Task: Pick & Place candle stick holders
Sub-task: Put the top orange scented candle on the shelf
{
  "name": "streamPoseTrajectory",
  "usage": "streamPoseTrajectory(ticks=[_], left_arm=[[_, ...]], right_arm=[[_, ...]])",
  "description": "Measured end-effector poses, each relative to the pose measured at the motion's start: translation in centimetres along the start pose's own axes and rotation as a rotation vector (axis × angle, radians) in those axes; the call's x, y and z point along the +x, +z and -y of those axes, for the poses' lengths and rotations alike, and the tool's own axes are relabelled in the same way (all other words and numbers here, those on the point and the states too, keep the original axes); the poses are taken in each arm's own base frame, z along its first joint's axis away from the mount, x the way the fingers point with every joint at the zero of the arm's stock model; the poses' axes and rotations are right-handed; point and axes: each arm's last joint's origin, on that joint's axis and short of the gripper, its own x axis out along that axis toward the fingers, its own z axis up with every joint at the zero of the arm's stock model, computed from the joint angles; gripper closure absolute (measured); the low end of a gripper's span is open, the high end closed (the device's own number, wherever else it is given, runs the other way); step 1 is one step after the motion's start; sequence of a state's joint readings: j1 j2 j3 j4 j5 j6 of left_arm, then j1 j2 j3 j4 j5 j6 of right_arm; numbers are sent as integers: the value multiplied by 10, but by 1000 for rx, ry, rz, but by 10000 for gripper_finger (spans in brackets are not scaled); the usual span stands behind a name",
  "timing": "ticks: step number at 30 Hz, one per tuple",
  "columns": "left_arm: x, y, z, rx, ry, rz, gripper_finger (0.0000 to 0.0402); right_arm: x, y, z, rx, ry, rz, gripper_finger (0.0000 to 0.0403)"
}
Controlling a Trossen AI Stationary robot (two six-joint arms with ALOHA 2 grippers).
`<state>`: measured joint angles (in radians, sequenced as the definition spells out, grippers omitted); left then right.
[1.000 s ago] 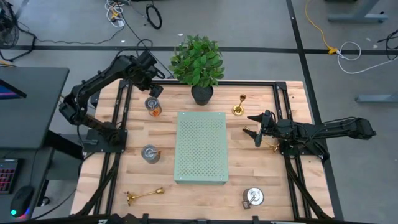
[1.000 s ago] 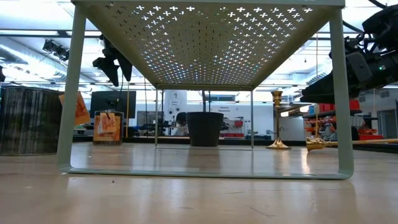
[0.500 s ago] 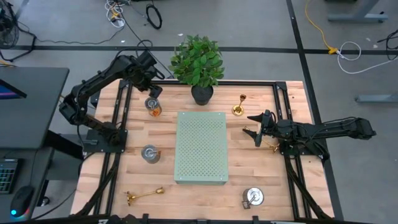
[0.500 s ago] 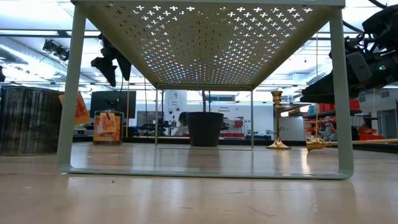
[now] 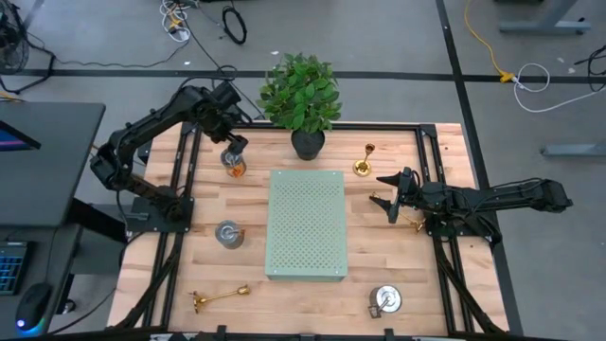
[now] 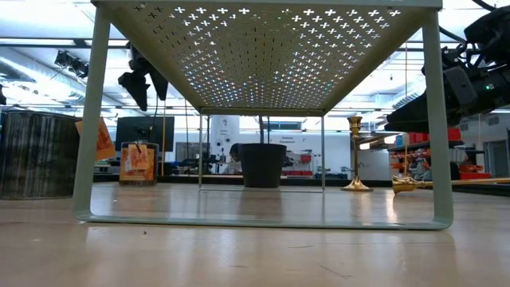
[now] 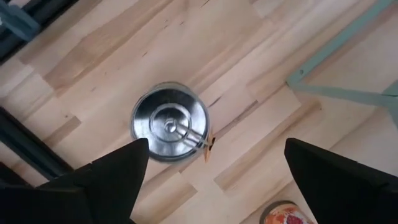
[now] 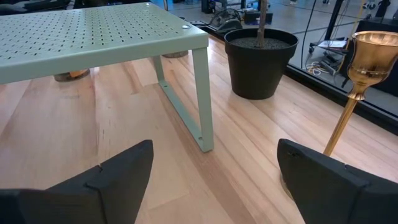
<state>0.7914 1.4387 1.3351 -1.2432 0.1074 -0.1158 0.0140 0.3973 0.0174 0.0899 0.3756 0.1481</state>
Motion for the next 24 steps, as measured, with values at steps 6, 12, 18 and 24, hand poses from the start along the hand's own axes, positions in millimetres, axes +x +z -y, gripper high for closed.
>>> streamPoseTrajectory(ticks=[6,12,18,24], left_arm=[[16,-7,-3,-32,5,-56,4],[44,-19,-8,9,12,-126,3],[43,-18,-9,43,67,-110,6],[53,-16,-13,29,141,-58,7]], right_arm=[[0,0,0,0,0,0,55],[0,0,0,0,0,0,55],[0,0,0,0,0,0,55],[0,0,0,0,0,0,55]])
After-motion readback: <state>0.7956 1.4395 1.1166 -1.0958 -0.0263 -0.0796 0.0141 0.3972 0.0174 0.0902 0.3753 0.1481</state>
